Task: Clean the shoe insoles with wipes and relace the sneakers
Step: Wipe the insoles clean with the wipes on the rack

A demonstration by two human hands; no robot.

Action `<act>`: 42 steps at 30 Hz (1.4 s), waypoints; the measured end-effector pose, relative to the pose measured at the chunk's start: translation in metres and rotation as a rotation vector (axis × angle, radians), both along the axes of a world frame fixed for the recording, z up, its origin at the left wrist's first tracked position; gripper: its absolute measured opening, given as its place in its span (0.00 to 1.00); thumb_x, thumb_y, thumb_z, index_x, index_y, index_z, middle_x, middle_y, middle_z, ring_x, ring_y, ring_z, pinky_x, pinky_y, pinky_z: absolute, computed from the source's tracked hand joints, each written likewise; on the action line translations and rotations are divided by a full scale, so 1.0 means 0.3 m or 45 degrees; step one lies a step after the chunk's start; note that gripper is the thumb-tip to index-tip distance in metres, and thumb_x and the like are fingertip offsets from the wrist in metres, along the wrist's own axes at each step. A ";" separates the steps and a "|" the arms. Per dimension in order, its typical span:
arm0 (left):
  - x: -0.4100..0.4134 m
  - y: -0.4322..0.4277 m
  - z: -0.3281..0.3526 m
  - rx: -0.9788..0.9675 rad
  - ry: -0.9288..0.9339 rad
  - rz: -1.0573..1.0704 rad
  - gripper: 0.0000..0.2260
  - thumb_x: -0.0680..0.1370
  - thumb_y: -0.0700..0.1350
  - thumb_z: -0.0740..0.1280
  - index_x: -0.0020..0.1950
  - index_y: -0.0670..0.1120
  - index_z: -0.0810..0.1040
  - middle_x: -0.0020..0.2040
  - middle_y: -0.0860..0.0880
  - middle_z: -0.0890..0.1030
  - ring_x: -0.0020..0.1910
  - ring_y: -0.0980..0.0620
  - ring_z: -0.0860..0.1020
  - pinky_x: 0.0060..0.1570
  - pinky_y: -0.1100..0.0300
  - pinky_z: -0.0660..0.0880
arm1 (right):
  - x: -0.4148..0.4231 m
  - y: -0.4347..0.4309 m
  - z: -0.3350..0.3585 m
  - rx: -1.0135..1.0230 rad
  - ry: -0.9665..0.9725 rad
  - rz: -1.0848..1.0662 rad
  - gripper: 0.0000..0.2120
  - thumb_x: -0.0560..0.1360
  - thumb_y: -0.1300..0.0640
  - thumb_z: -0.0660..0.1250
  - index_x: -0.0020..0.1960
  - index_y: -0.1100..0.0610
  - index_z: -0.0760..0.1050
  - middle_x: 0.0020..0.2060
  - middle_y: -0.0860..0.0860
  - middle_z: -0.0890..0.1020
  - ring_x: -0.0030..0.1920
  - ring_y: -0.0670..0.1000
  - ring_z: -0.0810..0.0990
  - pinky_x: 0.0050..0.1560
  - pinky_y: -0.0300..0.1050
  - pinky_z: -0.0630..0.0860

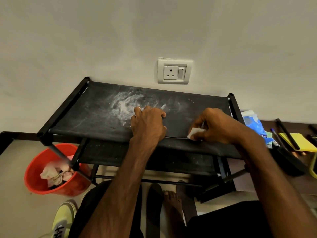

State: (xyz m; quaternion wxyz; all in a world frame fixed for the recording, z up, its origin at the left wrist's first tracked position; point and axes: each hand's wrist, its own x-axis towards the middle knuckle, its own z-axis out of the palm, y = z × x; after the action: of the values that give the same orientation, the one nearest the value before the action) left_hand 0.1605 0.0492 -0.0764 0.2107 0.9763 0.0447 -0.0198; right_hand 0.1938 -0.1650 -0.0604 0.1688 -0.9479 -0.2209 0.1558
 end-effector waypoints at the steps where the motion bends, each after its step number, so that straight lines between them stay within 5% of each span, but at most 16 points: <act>1: 0.000 -0.001 0.000 0.007 0.001 -0.003 0.20 0.77 0.49 0.72 0.69 0.58 0.77 0.69 0.49 0.75 0.70 0.42 0.65 0.64 0.48 0.68 | 0.000 -0.002 0.001 0.003 0.003 -0.001 0.10 0.72 0.52 0.78 0.53 0.48 0.86 0.47 0.44 0.86 0.44 0.43 0.82 0.48 0.44 0.82; 5: 0.003 -0.003 -0.001 0.037 -0.012 -0.007 0.19 0.78 0.48 0.72 0.69 0.58 0.77 0.69 0.48 0.74 0.70 0.42 0.65 0.64 0.48 0.68 | 0.031 0.000 -0.022 0.110 -0.046 -0.079 0.10 0.71 0.51 0.79 0.52 0.47 0.87 0.45 0.43 0.86 0.42 0.42 0.81 0.45 0.41 0.79; 12: 0.008 0.000 -0.008 0.035 0.008 -0.019 0.21 0.77 0.50 0.72 0.70 0.59 0.76 0.70 0.49 0.74 0.70 0.43 0.65 0.64 0.49 0.67 | 0.126 0.058 -0.103 0.226 -0.328 -0.367 0.06 0.72 0.49 0.76 0.49 0.44 0.86 0.46 0.44 0.87 0.47 0.48 0.84 0.52 0.55 0.82; 17: 0.015 0.007 -0.015 0.055 -0.093 -0.140 0.23 0.76 0.51 0.73 0.70 0.55 0.74 0.70 0.49 0.72 0.69 0.44 0.63 0.65 0.50 0.63 | 0.105 -0.014 -0.089 0.483 -0.500 -0.424 0.06 0.74 0.49 0.76 0.50 0.47 0.86 0.44 0.39 0.85 0.43 0.42 0.82 0.48 0.50 0.82; 20: 0.022 -0.027 -0.024 0.040 -0.129 -0.316 0.31 0.73 0.63 0.72 0.73 0.56 0.69 0.72 0.52 0.66 0.71 0.47 0.59 0.66 0.49 0.59 | 0.095 -0.053 -0.092 0.537 -0.550 -0.482 0.07 0.74 0.50 0.76 0.51 0.49 0.87 0.43 0.41 0.86 0.39 0.40 0.80 0.46 0.45 0.81; 24: 0.037 -0.098 -0.038 0.098 -0.076 -0.503 0.40 0.70 0.69 0.71 0.77 0.55 0.63 0.77 0.53 0.62 0.74 0.46 0.56 0.69 0.44 0.57 | 0.082 -0.081 -0.094 0.538 -0.517 -0.499 0.04 0.73 0.51 0.77 0.48 0.47 0.86 0.42 0.40 0.84 0.40 0.39 0.81 0.47 0.42 0.81; 32: 0.068 -0.079 -0.040 0.013 -0.005 -0.558 0.33 0.71 0.64 0.74 0.73 0.58 0.69 0.72 0.56 0.70 0.72 0.49 0.58 0.65 0.49 0.55 | 0.058 -0.041 -0.095 0.501 -0.384 -0.338 0.05 0.73 0.51 0.77 0.49 0.47 0.86 0.42 0.40 0.85 0.40 0.36 0.81 0.38 0.27 0.71; 37: 0.061 0.003 -0.021 0.040 0.050 -0.559 0.32 0.69 0.64 0.75 0.71 0.60 0.71 0.71 0.57 0.71 0.72 0.50 0.60 0.64 0.50 0.55 | 0.052 -0.024 -0.088 0.518 -0.329 -0.316 0.05 0.74 0.52 0.77 0.50 0.47 0.86 0.43 0.40 0.85 0.41 0.36 0.81 0.38 0.27 0.72; 42: 0.065 0.043 -0.016 -0.191 -0.038 -0.463 0.28 0.70 0.58 0.78 0.67 0.54 0.77 0.65 0.53 0.78 0.61 0.53 0.75 0.59 0.57 0.71 | 0.049 0.010 -0.076 0.501 -0.290 -0.256 0.06 0.74 0.55 0.76 0.51 0.48 0.86 0.43 0.40 0.84 0.44 0.36 0.81 0.39 0.26 0.74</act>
State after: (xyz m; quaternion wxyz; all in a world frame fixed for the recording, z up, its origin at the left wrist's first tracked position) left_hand 0.1801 0.0620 -0.0813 0.2763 0.9501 -0.1372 -0.0463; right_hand 0.2085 -0.1622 -0.0833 0.3388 -0.9254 -0.1692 -0.0158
